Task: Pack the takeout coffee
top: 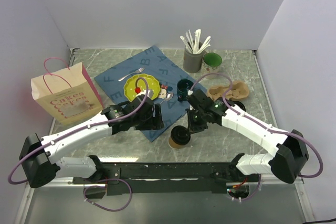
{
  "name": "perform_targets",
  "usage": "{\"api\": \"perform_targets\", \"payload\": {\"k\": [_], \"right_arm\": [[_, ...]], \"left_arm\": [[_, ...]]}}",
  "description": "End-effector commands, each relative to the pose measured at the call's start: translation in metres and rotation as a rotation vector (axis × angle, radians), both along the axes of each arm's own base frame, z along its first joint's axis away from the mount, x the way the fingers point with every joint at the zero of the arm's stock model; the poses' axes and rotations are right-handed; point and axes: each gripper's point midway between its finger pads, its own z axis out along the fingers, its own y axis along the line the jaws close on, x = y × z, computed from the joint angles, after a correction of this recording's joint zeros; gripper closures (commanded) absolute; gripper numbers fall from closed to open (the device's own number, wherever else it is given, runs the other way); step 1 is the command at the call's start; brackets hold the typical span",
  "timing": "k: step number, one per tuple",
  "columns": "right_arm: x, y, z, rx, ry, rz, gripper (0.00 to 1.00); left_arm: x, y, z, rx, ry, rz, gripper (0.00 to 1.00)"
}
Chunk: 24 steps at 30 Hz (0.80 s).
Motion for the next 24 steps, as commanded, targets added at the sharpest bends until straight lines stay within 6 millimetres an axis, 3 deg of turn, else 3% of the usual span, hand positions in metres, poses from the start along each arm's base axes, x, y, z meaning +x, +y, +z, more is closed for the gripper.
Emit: {"api": "perform_targets", "payload": {"k": [1,2,4,12,16,24], "right_arm": [[0.013,-0.028,0.023,-0.103,-0.072,-0.148,1.00],[0.005,-0.043,0.023,-0.151,-0.046,-0.174,1.00],[0.007,-0.064,0.025,-0.211,-0.047,-0.251,1.00],[0.004,-0.178,0.030,-0.402,-0.047,-0.599,1.00],[-0.005,-0.204,0.021,-0.430,-0.011,-0.710,1.00],[-0.003,-0.223,0.013,-0.422,-0.010,-0.842,0.98]], "left_arm": [[0.010,0.001,0.022,-0.020,-0.076,0.004,0.19],[0.011,0.000,0.022,-0.024,-0.082,0.000,0.19],[0.012,-0.001,0.023,-0.025,-0.090,-0.003,0.19],[0.022,-0.012,0.033,-0.034,-0.127,-0.038,0.18],[0.026,-0.015,0.036,-0.032,-0.140,-0.054,0.18],[0.029,-0.018,0.039,-0.011,-0.152,-0.085,0.18]]}}
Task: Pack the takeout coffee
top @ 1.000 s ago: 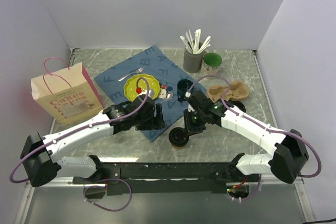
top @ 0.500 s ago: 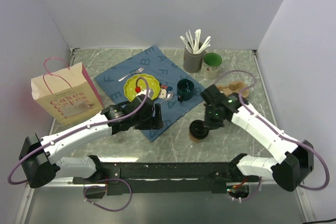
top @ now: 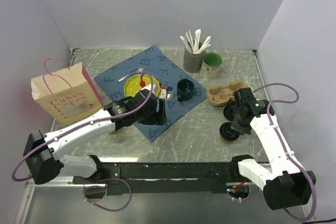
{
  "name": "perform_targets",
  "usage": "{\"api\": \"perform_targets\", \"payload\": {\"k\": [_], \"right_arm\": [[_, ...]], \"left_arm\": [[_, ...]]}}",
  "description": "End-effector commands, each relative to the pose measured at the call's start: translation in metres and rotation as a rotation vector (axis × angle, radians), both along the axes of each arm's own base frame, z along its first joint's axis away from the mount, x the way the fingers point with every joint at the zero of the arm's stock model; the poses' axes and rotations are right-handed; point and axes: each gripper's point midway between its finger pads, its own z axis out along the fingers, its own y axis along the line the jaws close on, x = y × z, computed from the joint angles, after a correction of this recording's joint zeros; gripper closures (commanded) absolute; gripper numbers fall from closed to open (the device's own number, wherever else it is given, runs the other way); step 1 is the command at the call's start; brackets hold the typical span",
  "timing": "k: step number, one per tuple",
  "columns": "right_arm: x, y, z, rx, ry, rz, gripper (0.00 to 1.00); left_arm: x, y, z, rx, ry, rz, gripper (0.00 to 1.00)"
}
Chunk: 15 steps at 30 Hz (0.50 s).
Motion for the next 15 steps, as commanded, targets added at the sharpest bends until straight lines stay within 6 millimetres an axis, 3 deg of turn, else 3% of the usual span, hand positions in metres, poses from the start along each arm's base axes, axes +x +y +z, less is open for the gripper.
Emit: {"api": "perform_targets", "payload": {"k": [1,9,15], "right_arm": [[0.006,-0.015,0.002,-0.040,-0.044,-0.070,0.97],[0.013,-0.019,0.000,-0.006,-0.063,-0.105,0.84],[0.012,-0.016,0.020,0.010,-0.090,-0.097,0.62]], "left_arm": [[0.009,-0.006,0.024,-0.035,-0.063,-0.019,0.18],[0.011,0.004,0.033,-0.021,-0.099,0.001,0.18],[0.018,0.016,0.048,-0.027,-0.148,0.056,0.17]]}}
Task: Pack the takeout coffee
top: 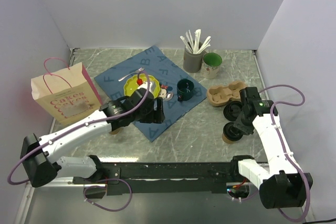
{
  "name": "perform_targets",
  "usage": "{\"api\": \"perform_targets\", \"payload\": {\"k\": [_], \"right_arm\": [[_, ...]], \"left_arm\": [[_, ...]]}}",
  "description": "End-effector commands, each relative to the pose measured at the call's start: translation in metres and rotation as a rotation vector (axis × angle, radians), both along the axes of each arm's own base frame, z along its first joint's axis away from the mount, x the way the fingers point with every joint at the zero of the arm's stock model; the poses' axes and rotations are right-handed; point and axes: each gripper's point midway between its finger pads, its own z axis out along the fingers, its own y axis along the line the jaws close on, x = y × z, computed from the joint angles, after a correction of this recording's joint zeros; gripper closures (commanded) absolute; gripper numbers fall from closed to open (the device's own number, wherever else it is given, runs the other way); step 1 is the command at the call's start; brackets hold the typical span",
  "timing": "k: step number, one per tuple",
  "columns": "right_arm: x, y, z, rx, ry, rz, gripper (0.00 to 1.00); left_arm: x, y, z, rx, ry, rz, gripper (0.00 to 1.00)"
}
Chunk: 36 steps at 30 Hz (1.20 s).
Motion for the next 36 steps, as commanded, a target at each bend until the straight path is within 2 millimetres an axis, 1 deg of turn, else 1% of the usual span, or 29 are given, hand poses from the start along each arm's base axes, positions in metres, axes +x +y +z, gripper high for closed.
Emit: {"api": "perform_targets", "payload": {"k": [1,3,4,5,6,7,8,9,10,11,12,13,14,15,17,18,21,22,24,25,27,28,29,30,31,33,34,36], "right_arm": [[0.007,-0.001,0.026,0.002,-0.081,-0.003,0.58],[0.009,0.000,0.033,0.008,-0.099,0.005,0.53],[0.008,0.001,0.036,0.010,-0.094,0.007,0.52],[0.009,0.001,0.038,0.008,-0.097,0.014,0.51],[0.012,0.003,0.045,0.018,-0.115,0.025,0.51],[0.014,0.003,0.050,0.018,-0.127,0.033,0.51],[0.016,0.003,0.055,0.016,-0.135,0.060,0.51],[0.023,0.007,0.067,0.033,-0.173,0.082,0.51],[0.028,0.010,0.074,0.047,-0.199,0.105,0.51],[0.033,0.014,0.080,0.059,-0.223,0.141,0.51],[0.045,0.025,0.095,0.110,-0.297,0.179,0.51],[0.050,0.032,0.101,0.137,-0.326,0.208,0.51],[0.053,0.038,0.107,0.159,-0.344,0.249,0.51],[0.058,0.046,0.117,0.185,-0.376,0.284,0.51],[0.059,0.063,0.123,0.236,-0.378,0.360,0.51],[0.059,0.067,0.127,0.248,-0.384,0.381,0.51],[0.053,0.087,0.129,0.308,-0.377,0.465,0.51],[0.051,0.093,0.130,0.319,-0.381,0.491,0.51],[0.046,0.104,0.132,0.336,-0.380,0.548,0.51],[0.046,0.105,0.133,0.331,-0.386,0.568,0.51],[0.045,0.108,0.136,0.325,-0.389,0.599,0.51],[0.045,0.108,0.136,0.322,-0.377,0.619,0.51],[0.042,0.108,0.137,0.324,-0.366,0.632,0.52],[0.043,0.111,0.144,0.330,-0.378,0.652,0.52],[0.043,0.111,0.146,0.323,-0.383,0.675,0.51],[0.044,0.113,0.150,0.318,-0.401,0.692,0.51],[0.043,0.115,0.151,0.321,-0.403,0.705,0.51],[0.040,0.121,0.151,0.346,-0.396,0.723,0.51]], "left_arm": [[0.012,0.009,0.041,-0.045,-0.105,0.054,0.17],[0.015,0.012,0.048,-0.051,-0.125,0.076,0.16],[0.017,0.014,0.056,-0.060,-0.141,0.086,0.15],[0.020,0.017,0.059,-0.054,-0.155,0.108,0.14],[0.022,0.020,0.063,-0.050,-0.168,0.125,0.14],[0.025,0.023,0.072,-0.058,-0.186,0.144,0.12],[0.028,0.029,0.075,-0.042,-0.203,0.172,0.11],[0.031,0.032,0.078,-0.036,-0.215,0.189,0.10],[0.034,0.035,0.086,-0.033,-0.229,0.207,0.09],[0.036,0.043,0.085,-0.006,-0.219,0.240,0.08],[0.041,0.050,0.097,0.002,-0.241,0.283,0.08],[0.047,0.057,0.099,0.025,-0.242,0.316,0.08],[0.047,0.066,0.097,0.070,-0.226,0.340,0.08],[0.055,0.076,0.114,0.081,-0.268,0.401,0.09],[0.064,0.092,0.120,0.140,-0.288,0.468,0.09],[0.070,0.106,0.133,0.182,-0.330,0.527,0.10],[0.081,0.133,0.155,0.283,-0.402,0.606,0.13],[0.087,0.154,0.166,0.358,-0.456,0.676,0.14],[0.098,0.171,0.174,0.429,-0.485,0.737,0.12],[0.104,0.192,0.181,0.490,-0.504,0.801,0.12],[0.116,0.207,0.183,0.551,-0.499,0.830,0.12],[0.117,0.226,0.179,0.603,-0.459,0.856,0.14],[0.118,0.235,0.180,0.621,-0.443,0.890,0.14],[0.121,0.242,0.180,0.637,-0.429,0.914,0.14],[0.122,0.256,0.178,0.674,-0.411,0.939,0.15],[0.128,0.264,0.172,0.676,-0.376,0.945,0.17],[0.130,0.274,0.169,0.671,-0.351,0.970,0.19],[0.132,0.279,0.163,0.664,-0.308,0.975,0.21]]}}
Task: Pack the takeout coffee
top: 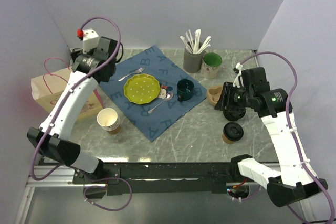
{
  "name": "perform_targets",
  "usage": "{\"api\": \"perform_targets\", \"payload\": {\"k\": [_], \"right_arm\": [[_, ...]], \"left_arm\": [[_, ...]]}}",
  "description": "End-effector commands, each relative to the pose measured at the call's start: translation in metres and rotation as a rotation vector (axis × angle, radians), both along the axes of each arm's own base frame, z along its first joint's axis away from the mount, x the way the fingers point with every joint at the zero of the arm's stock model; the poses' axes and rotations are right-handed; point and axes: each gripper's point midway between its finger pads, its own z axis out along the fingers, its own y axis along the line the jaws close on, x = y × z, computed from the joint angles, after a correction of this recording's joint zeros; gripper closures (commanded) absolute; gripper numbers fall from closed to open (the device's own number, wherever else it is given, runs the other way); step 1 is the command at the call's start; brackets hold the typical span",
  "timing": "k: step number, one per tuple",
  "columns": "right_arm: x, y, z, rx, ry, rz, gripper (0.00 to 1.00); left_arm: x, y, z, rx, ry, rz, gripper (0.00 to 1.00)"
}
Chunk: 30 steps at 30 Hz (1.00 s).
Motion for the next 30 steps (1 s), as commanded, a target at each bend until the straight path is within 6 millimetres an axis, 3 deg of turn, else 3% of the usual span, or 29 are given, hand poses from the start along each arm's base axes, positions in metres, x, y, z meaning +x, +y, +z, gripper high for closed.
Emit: {"api": "perform_targets", "payload": {"k": [1,10,14,20,24,25,28,30], "right_arm": [[-0.004,0.013,0.015,0.030,-0.045,0.083,0.51],[-0.004,0.014,0.013,0.031,-0.049,0.095,0.51],[0.000,0.019,0.019,0.050,-0.067,0.102,0.51],[0.008,0.021,0.022,0.053,-0.065,0.098,0.51],[0.011,0.021,0.023,0.050,-0.068,0.093,0.51],[0.010,0.021,0.024,0.050,-0.066,0.092,0.51],[0.010,0.021,0.025,0.056,-0.063,0.089,0.51],[0.010,0.022,0.027,0.063,-0.068,0.088,0.51]], "left_arm": [[-0.004,0.030,0.008,0.003,0.038,0.067,0.22],[0.008,0.047,-0.026,-0.161,0.097,0.049,0.29],[0.020,0.036,-0.032,-0.189,0.086,-0.049,0.44],[0.017,0.055,-0.051,-0.203,0.133,0.046,0.50],[0.019,0.061,-0.049,-0.194,0.124,0.038,0.67],[0.019,0.062,-0.046,-0.182,0.127,0.031,0.78],[0.023,0.064,-0.034,-0.162,0.113,0.028,0.96],[0.026,0.066,-0.020,-0.152,0.089,0.032,0.99]]}}
